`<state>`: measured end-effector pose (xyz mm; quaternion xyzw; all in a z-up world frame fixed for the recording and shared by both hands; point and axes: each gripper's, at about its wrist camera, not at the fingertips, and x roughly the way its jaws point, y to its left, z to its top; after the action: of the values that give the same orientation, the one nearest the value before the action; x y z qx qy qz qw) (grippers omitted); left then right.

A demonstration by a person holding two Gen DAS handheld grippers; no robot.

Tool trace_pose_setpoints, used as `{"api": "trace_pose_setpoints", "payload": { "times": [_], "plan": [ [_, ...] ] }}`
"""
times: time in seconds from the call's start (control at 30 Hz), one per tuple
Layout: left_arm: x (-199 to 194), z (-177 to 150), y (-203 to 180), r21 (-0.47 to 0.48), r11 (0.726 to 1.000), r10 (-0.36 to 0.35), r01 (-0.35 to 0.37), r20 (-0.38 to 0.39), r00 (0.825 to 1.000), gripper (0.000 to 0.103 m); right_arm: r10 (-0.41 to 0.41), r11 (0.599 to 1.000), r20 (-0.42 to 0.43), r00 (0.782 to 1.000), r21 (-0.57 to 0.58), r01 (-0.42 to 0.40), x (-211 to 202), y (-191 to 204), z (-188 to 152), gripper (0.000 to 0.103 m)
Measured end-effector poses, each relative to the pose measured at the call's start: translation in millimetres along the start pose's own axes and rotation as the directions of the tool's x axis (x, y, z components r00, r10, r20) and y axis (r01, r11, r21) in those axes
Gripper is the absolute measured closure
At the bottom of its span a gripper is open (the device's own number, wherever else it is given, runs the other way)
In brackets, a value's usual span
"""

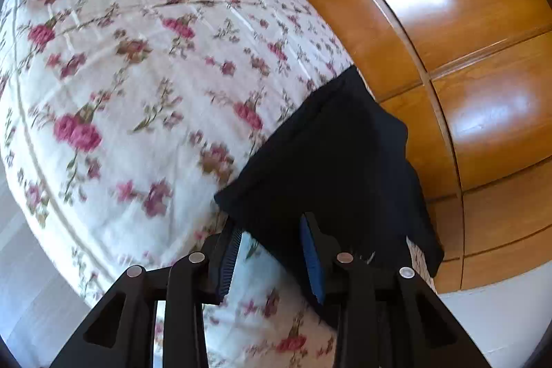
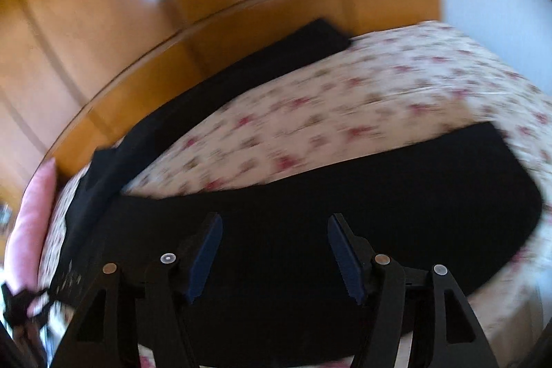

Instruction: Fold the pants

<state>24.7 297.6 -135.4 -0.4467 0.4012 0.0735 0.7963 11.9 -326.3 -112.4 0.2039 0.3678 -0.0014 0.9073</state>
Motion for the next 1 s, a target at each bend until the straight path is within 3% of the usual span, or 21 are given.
{"api": "trace_pose_setpoints", "payload": {
  "times": [0.1,0.23,0.3,0.37,0.43,0.53,0.57,0.67,0.8,0.93,1.0],
  "plan": [
    [0,3,-11,0.07,0.997,0.027,-0.031,0.044,0.999,0.092,0.051,0.996,-0.058,0.997,-0.073,-0.055,22,39,-9,0.038],
    [-23,-9,-33,0.253,0.962,0.054,-0.101,0.186,0.981,0.095,0.091,0.984,-0.119,0.989,-0.145,-0.108,41,76,-27,0.038],
    [-22,-16,-42,0.337,0.92,0.129,-0.2,0.221,0.967,0.095,0.093,0.978,-0.154,0.984,-0.171,-0.12,51,88,-37,0.039],
    [-2,-14,-37,0.357,0.892,0.228,-0.279,0.179,0.957,0.092,0.09,0.976,-0.18,0.979,-0.181,-0.123,61,94,-44,0.038],
    [15,-10,-27,0.332,0.89,0.292,-0.313,0.112,0.95,0.088,0.075,0.972,-0.174,0.982,-0.209,-0.112,63,97,-46,0.035],
    [6,-1,-33,0.312,0.884,0.324,-0.348,0.129,0.937,0.071,0.089,0.969,-0.179,0.98,-0.213,-0.126,62,96,-46,0.034],
    [0,3,-35,0.3,0.885,0.328,-0.356,0.14,0.934,0.071,0.095,0.967,-0.18,0.979,-0.215,-0.134,62,95,-46,0.033],
    [-19,19,-44,0.282,0.892,0.311,-0.354,0.185,0.932,0.071,0.113,0.967,-0.188,0.976,-0.205,-0.152,63,93,-44,0.033],
    [-27,50,-67,0.286,0.918,0.222,-0.274,0.201,0.954,0.071,0.131,0.97,-0.192,0.973,-0.177,-0.166,64,92,-40,0.031],
    [3,83,-106,0.329,0.924,0.153,-0.195,0.147,0.977,0.067,0.138,0.971,-0.182,0.974,-0.17,-0.169,61,95,-35,0.031],
    [25,97,-124,0.36,0.915,0.15,-0.185,0.122,0.981,0.066,0.141,0.969,-0.177,0.974,-0.175,-0.172,61,98,-30,0.031]
  ]
}}
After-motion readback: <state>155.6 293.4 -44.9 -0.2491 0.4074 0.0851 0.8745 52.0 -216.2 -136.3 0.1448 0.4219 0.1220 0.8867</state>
